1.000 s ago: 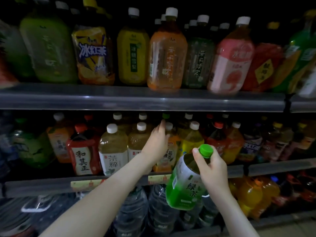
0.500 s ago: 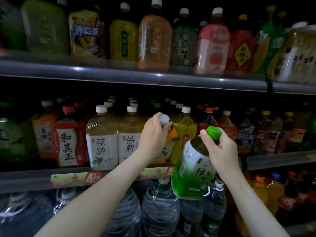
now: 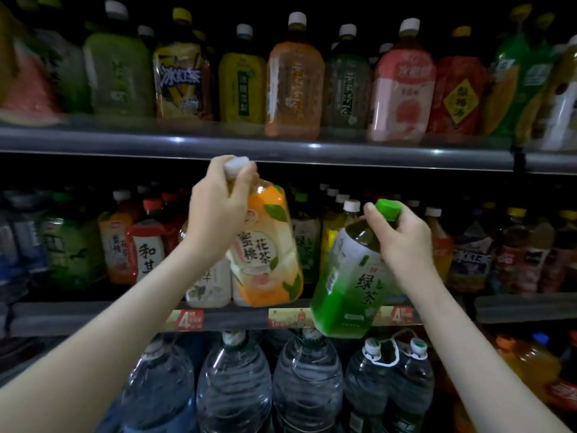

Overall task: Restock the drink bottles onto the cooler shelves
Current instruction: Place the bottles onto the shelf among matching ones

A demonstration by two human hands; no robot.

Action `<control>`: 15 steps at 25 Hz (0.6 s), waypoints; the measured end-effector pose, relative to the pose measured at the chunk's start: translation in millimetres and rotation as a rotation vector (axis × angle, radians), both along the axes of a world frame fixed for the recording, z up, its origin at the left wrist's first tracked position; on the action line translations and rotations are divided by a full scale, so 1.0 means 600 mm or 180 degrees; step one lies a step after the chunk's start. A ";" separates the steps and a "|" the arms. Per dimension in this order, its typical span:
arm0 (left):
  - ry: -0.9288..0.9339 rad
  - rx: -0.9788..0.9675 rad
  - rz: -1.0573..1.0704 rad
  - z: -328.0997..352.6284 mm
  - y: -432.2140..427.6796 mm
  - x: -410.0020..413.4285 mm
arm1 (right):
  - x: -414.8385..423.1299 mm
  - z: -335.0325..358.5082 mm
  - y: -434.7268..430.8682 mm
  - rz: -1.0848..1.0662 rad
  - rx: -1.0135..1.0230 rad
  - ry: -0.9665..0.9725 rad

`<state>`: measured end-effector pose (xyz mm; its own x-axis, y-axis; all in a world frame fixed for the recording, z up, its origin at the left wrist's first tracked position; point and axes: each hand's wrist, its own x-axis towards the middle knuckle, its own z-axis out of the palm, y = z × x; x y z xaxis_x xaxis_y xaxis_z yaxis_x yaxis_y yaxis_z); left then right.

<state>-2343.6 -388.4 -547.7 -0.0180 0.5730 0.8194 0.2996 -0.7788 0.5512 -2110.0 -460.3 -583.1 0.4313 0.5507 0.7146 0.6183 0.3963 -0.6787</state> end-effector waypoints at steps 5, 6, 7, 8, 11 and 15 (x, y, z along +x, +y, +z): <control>0.0454 0.0108 0.0511 -0.016 -0.012 -0.074 | -0.045 0.002 0.088 0.0117 0.0017 -0.0098; 0.0469 0.0117 0.0566 -0.018 -0.011 -0.089 | -0.052 0.004 0.105 0.0057 0.0068 -0.0040; 0.0475 0.0117 0.0613 -0.021 -0.009 -0.104 | -0.061 0.006 0.122 0.0000 0.0105 0.0013; 0.0472 0.0107 0.0646 -0.025 -0.007 -0.117 | -0.070 0.009 0.136 -0.0026 0.0133 -0.0002; 0.0493 0.0014 0.0657 -0.042 0.004 -0.148 | -0.093 0.007 0.168 0.0084 0.0117 -0.0390; 0.0490 0.0051 0.0747 -0.055 0.019 -0.181 | -0.094 -0.026 0.202 -0.0033 -0.0109 -0.0591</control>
<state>-2452.3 -376.7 -580.8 -0.0234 0.5548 0.8316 0.5521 -0.6863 0.4734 -2166.1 -339.1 -598.7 0.2995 0.5723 0.7634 0.7382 0.3679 -0.5654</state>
